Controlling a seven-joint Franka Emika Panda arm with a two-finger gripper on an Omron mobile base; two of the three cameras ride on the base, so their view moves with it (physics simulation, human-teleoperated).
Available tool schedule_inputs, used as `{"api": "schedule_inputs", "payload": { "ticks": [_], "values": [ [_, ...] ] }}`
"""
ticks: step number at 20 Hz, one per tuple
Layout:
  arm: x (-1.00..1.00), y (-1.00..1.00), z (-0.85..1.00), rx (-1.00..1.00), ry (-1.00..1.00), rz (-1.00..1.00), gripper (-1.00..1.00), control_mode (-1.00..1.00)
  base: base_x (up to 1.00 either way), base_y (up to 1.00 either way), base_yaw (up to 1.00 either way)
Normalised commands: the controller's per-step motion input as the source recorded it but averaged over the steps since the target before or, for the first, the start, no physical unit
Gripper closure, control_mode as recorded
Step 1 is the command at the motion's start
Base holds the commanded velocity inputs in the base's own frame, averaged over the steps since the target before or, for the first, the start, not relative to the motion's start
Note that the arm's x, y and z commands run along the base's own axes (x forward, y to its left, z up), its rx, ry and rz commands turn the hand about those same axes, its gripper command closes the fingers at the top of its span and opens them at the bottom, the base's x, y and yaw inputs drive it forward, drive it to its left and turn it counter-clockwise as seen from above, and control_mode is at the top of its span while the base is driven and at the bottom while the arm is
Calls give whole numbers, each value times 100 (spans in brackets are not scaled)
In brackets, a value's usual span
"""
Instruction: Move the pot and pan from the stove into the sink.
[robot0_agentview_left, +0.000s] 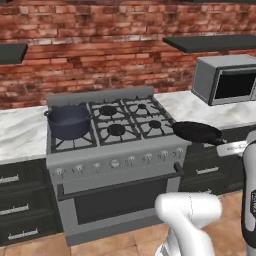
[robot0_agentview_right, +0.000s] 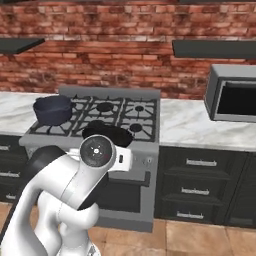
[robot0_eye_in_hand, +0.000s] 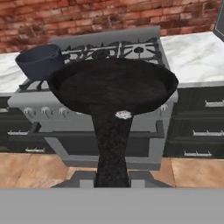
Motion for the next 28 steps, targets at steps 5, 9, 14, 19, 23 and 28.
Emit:
{"api": "schedule_inputs", "payload": {
  "ticks": [5,9,14,19,23,28],
  "values": [
    [0,0,0,0,0,0,100,100,8,-12,-47],
    [0,0,0,0,0,0,100,100,7,-10,-48],
    [0,0,0,0,0,0,100,100,7,-10,-48],
    [0,0,0,0,0,0,100,100,7,-10,-48],
    [0,0,0,0,0,0,100,100,7,-10,-48],
    [0,0,0,0,0,0,100,100,7,-11,-47]
  ]
}}
